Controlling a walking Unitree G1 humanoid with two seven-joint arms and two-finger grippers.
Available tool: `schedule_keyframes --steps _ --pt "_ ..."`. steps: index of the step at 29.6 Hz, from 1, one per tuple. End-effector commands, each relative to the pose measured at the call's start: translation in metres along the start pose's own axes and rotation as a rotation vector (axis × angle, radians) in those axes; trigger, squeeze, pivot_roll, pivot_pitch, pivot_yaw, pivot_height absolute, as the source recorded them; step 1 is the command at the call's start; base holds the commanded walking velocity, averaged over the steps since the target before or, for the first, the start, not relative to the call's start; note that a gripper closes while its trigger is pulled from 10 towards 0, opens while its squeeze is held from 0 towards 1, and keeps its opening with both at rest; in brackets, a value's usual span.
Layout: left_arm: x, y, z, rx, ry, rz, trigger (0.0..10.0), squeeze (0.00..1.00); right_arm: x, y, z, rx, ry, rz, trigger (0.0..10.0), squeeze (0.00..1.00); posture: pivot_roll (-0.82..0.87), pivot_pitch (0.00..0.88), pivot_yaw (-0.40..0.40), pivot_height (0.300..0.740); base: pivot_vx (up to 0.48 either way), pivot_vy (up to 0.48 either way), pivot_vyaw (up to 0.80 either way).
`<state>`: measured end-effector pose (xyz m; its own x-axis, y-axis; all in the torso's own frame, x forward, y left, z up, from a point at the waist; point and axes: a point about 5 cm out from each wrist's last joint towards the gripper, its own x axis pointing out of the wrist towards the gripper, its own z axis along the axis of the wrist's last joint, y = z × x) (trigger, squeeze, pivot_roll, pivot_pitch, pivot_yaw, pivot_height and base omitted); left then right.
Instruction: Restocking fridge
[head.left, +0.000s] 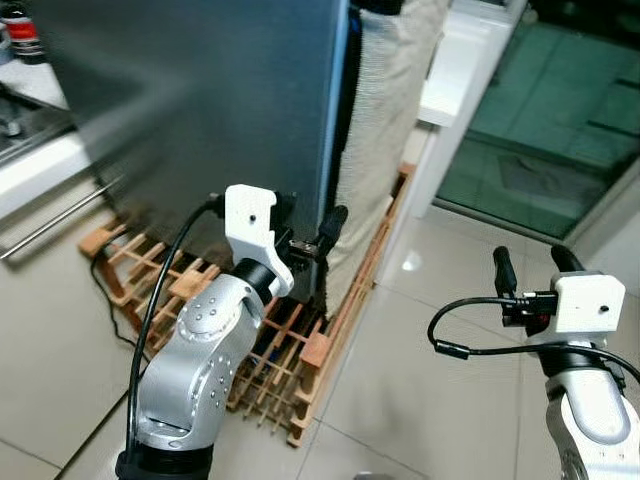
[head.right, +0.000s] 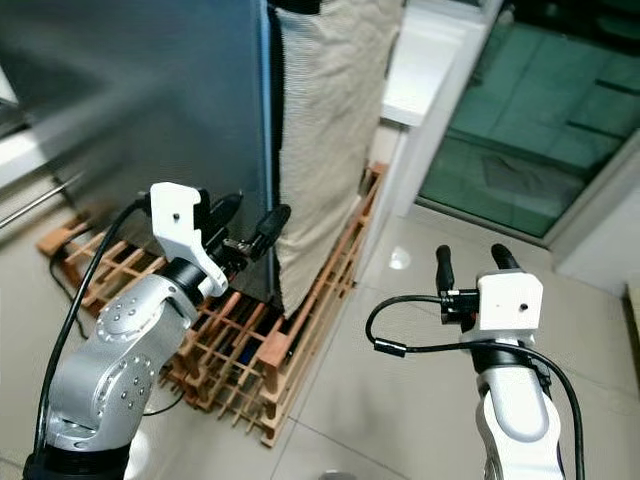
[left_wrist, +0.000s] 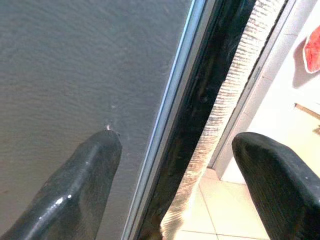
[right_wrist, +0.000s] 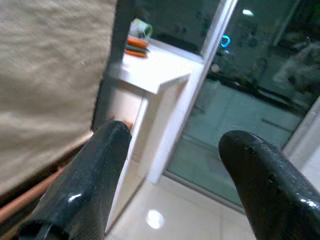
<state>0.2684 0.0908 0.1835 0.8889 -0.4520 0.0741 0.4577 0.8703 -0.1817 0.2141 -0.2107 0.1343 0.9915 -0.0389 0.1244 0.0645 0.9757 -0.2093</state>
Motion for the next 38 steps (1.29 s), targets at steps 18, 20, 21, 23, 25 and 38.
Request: schedule_keyframes --steps 18,20,21,23,25,38 --pt "-0.034 0.026 0.012 0.101 -0.078 0.082 10.0 0.0 -0.008 0.004 0.001 0.03 -0.018 -0.043 10.0 0.0 -0.12 0.0 -0.058 0.74 0.0 0.0 0.0" --pt "-0.056 0.034 0.018 0.129 -0.173 0.184 10.0 0.0 -0.021 0.003 0.014 0.071 -0.047 -0.086 10.0 0.0 -0.11 0.0 -0.061 0.74 0.0 0.0 0.0" --pt "-0.056 0.034 0.018 0.129 -0.173 0.184 10.0 0.0 -0.021 0.003 0.014 0.071 -0.047 -0.086 10.0 0.0 -0.11 0.0 -0.061 0.74 0.0 0.0 0.0" --pt "-0.064 0.033 0.013 0.133 -0.164 0.218 10.0 0.0 -0.027 0.006 0.02 0.091 -0.056 -0.09 10.0 0.0 -0.1 0.0 -0.066 0.74 0.0 0.0 0.0" --pt "-0.068 0.035 0.008 0.107 -0.158 0.268 10.0 0.0 -0.028 0.006 0.022 0.099 -0.061 -0.107 10.0 0.0 -0.1 0.0 -0.069 0.74 0.0 0.0 0.0" --pt "-0.048 0.036 0.012 0.134 -0.173 0.173 10.0 0.0 -0.014 0.016 0.03 0.106 -0.068 -0.09 10.0 0.0 -0.1 0.0 -0.041 0.74 0.0 0.0 -0.33"
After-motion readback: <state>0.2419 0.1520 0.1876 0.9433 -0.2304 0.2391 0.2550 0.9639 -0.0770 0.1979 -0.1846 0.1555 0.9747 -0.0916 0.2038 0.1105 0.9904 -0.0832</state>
